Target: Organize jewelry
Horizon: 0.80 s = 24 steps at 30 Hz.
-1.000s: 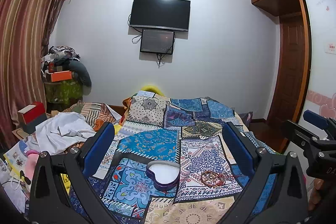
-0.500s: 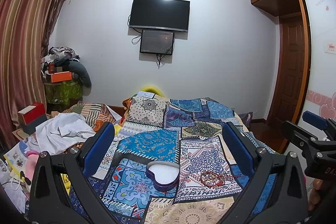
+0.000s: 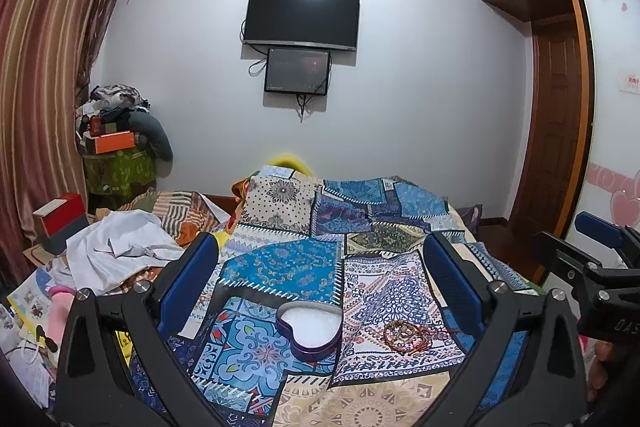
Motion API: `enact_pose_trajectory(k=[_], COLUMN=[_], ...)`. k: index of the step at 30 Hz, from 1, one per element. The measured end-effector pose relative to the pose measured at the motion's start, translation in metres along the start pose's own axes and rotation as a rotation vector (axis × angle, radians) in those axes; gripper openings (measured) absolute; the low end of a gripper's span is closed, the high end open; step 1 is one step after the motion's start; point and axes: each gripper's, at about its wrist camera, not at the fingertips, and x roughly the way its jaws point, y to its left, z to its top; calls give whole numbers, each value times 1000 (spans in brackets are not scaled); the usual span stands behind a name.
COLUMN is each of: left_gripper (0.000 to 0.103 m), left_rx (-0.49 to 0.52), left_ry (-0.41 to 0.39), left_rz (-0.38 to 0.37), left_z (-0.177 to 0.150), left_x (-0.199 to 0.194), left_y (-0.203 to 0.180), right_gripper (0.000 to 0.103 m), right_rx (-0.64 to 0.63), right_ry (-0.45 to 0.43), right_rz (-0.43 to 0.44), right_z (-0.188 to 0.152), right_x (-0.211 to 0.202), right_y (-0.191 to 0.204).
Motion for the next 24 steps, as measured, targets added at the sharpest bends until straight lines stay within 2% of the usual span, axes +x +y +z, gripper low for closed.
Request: enact_pose_trajectory(k=[9, 18, 24], left_gripper=[103, 103, 103], left_rx=[21, 87, 95], left_ry=[79, 252, 388], left_rz=[1, -41, -83], left_z=[-14, -46, -76], left_x=[37, 92, 126], left_y=[-7, -27, -35], right_gripper=[103, 103, 103], right_rx=[24, 23, 30], right_ry=[68, 186, 273], right_rz=[-31, -124, -129], right_z=[-11, -33, -48], right_x=[26, 59, 77], right_y=[-18, -46, -60])
